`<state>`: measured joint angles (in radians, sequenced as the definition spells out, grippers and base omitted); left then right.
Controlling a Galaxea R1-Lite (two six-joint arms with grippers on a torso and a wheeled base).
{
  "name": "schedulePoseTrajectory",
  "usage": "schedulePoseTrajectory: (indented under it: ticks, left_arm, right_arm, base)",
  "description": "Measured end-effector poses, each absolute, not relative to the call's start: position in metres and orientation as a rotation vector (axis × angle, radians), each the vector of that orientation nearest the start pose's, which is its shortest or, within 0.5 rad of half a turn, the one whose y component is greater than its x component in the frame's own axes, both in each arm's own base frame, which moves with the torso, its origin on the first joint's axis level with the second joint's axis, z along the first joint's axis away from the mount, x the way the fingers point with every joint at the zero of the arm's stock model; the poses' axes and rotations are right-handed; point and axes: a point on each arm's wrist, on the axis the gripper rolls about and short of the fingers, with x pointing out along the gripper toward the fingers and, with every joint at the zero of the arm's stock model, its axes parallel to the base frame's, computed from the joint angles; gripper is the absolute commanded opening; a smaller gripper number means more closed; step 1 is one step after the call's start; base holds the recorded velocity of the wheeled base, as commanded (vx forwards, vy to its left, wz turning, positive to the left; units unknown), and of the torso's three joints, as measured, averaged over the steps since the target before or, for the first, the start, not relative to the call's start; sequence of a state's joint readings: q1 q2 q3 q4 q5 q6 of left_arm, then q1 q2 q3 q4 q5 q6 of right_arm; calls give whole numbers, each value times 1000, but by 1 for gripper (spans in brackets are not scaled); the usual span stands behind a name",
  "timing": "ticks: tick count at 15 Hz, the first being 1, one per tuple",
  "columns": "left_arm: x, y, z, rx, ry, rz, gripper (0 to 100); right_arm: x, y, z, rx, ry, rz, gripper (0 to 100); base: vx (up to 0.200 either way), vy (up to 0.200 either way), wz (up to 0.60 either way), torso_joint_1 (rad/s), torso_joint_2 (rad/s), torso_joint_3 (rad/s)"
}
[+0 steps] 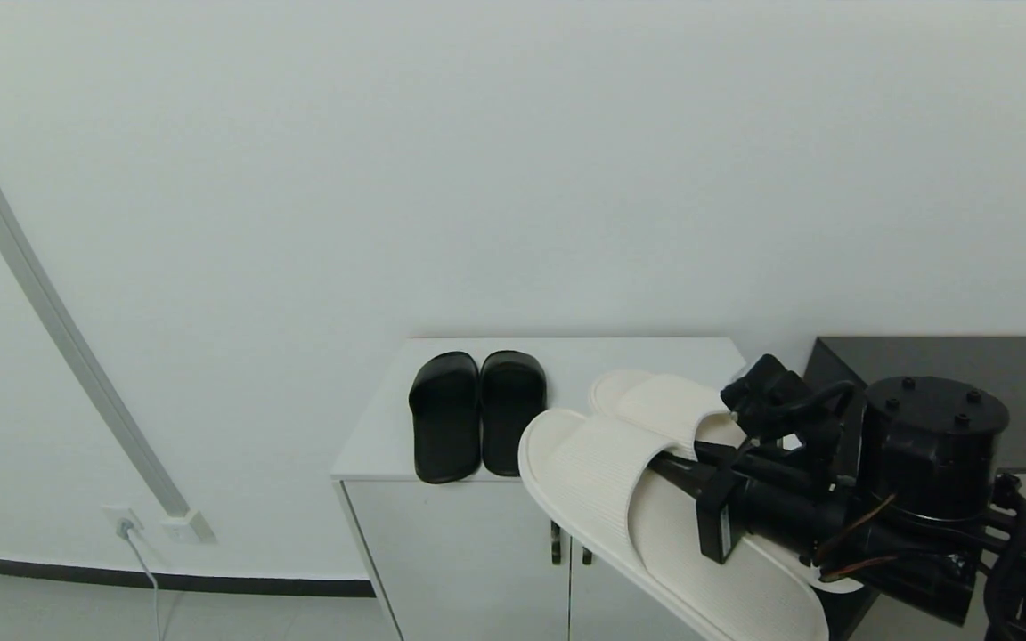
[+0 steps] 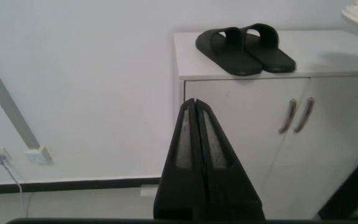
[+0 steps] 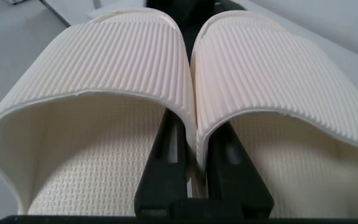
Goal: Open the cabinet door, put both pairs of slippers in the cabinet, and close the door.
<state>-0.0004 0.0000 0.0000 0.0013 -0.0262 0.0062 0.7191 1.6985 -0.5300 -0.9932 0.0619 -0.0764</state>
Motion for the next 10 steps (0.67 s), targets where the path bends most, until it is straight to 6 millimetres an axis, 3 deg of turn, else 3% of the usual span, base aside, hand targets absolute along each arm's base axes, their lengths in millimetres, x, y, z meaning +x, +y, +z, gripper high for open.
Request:
schedulePoseTrajectory:
  ticks: [10]
  left_arm:
    - [-23,-1,75,7,1,-26,0]
  right_arm:
    - [209,184,140,-142,167,779,0]
  base:
    - [0,0,0,0,0,0]
